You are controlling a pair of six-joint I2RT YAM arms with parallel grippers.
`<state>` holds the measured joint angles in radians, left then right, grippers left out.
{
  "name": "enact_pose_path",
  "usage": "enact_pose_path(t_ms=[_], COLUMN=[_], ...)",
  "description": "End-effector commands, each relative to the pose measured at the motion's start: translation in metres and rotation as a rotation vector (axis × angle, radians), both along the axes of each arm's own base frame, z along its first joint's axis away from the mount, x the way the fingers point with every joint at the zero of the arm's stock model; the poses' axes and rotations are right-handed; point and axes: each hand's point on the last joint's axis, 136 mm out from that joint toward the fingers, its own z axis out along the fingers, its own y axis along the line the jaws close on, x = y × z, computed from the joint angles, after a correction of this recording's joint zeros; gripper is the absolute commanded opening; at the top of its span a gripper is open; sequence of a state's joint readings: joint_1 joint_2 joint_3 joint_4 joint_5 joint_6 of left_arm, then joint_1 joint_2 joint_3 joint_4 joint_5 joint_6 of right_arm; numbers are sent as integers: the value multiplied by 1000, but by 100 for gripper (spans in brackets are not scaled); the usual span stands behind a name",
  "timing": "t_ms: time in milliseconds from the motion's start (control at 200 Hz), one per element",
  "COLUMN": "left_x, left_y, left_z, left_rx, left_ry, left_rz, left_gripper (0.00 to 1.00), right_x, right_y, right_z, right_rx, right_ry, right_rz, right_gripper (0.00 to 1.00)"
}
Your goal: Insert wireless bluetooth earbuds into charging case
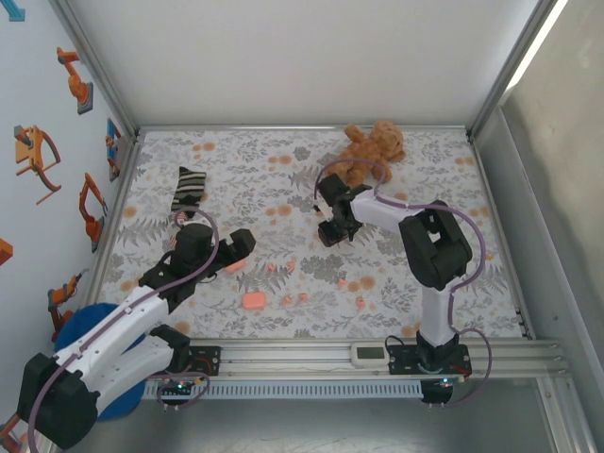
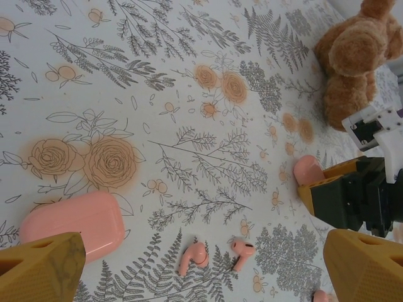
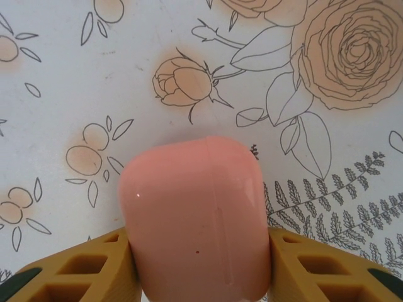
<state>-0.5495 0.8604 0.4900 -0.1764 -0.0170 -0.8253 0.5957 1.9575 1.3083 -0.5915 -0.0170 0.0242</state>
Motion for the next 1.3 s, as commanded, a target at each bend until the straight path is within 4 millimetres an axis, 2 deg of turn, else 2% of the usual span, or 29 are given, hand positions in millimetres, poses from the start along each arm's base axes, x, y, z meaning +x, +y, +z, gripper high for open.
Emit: enact_pose_path(t_ms=[0,170,300,526,811,1022,1292], left_x=[0,-2,-4,-12,-31,-44,-45], left_y=[3,2,-5,-26,-61,-80,-101], left_z=[11,21,35,68,116,139,138], left_rx=[21,3,-35,-126,-268,-348,-358], left_ry=[-25,-55,-95,-164,-256,-293,-279], left_rz=[-3,-17,-52,-175,-402,-527,-589], left_gripper=[96,96,96,100,87,78,75], right_x=[2,3,-1,-29,-66,-84,-94], right_y=[5,6,14,40,63,72,81], right_z=[26,53,82,128,186,209,222], right_rx=[40,77,125,192,267,242,228], right_ry=[-76,-175,-278,-484,-687,-765,-814], right_rz=[36,69,141,357,558,641,673], right_gripper=[44,43,43,43,43,43,43])
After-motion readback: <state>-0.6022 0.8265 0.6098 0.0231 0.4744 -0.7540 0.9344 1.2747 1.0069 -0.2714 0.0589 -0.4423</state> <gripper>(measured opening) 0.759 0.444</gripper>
